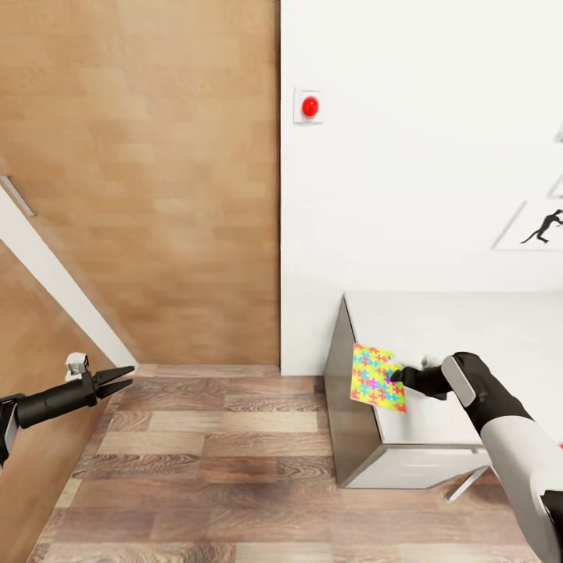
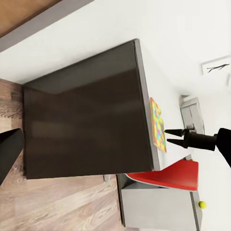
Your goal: Put all the toys in the child's room - the three board games (two on the bed and one on the table), the two jigsaw puzzles on the table, and the tennis ball on the table - inside the toy box on the table in the child's room.
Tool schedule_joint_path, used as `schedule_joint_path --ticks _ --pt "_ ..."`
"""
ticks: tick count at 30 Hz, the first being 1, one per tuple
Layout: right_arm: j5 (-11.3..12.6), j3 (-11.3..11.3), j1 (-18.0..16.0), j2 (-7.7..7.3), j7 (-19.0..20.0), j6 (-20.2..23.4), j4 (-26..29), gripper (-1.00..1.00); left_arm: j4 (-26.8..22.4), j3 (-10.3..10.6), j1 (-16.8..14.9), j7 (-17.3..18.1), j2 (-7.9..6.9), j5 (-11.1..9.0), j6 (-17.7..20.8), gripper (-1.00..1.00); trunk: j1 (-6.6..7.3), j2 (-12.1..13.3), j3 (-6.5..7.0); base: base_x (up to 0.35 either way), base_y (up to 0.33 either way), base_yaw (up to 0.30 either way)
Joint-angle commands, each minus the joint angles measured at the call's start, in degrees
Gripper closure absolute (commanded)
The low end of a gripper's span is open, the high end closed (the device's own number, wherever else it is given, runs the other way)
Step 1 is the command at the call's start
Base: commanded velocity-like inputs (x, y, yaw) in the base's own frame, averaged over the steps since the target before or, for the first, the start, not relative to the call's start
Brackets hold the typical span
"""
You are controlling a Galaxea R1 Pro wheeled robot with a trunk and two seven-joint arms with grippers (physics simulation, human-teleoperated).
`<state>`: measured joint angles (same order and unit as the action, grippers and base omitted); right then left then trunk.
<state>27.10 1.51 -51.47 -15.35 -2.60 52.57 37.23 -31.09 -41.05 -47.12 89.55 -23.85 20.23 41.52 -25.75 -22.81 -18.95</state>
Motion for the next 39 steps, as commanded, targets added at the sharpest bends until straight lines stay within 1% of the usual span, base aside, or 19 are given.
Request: schedule_joint_path --ticks 1,11,15,21,26,29,33,36,39 --pt "0.05 0.09 -0.04 -0.03 -0.30 0.25 0.03 -1.00 -0.03 -0.29 -0.07 0.46 0.03 0.60 0.60 -1.00 -0.04 -0.10 -0.04 0.000 0.001 -0.139" --pt "0.39 0.58 0.39 -0.30 -0.11 0.27 0.98 -1.00 -0.04 -0.27 -0.07 0.46 0.03 0.60 0.58 -1.00 -0.04 -0.10 0.68 0.000 0.000 -0.173" --pt "0.68 0.82 1.95 -0.54 1.51 0.57 4.46 -1.00 -0.03 -0.27 -0.07 0.46 0.03 0.60 0.58 -1.00 -0.04 -0.10 0.98 0.000 0.000 -0.182" --pt "0.83 0.92 5.01 -1.37 4.44 1.38 12.06 -1.00 -0.03 -0.27 -0.07 0.46 0.03 0.60 0.58 -1.00 -0.04 -0.10 1.44 0.000 0.000 -0.182" --pt "1.13 1.41 7.27 -1.88 5.69 3.76 18.93 -1.00 -0.03 -0.26 -0.07 0.46 0.08 0.60 0.58 -1.00 -0.04 -0.10 1.82 0.000 0.000 -0.182" --pt "1.69 2.91 8.97 -2.01 6.47 5.60 23.72 -1.00 -0.03 -0.26 -0.07 0.46 0.10 0.60 0.58 -1.00 -0.04 -0.10 2.05 0.000 0.000 -0.182" --pt "3.26 6.71 12.18 -2.09 8.58 7.19 31.10 -1.00 -0.03 -0.26 -0.07 0.46 0.20 0.60 0.58 -1.00 -0.04 -0.10 2.36 0.000 0.000 -0.182" --pt "5.48 10.05 15.25 -2.11 11.40 7.43 37.20 -1.00 -0.03 -0.26 -0.07 0.46 0.38 0.60 0.58 -1.00 -0.04 -0.10 2.60 0.000 0.000 -0.182" --pt "8.52 12.94 18.95 -2.11 15.20 7.43 43.07 -1.00 -0.03 -0.26 -0.07 0.46 0.55 0.60 0.58 -1.00 -0.04 -0.10 2.83 0.000 0.000 -0.182"
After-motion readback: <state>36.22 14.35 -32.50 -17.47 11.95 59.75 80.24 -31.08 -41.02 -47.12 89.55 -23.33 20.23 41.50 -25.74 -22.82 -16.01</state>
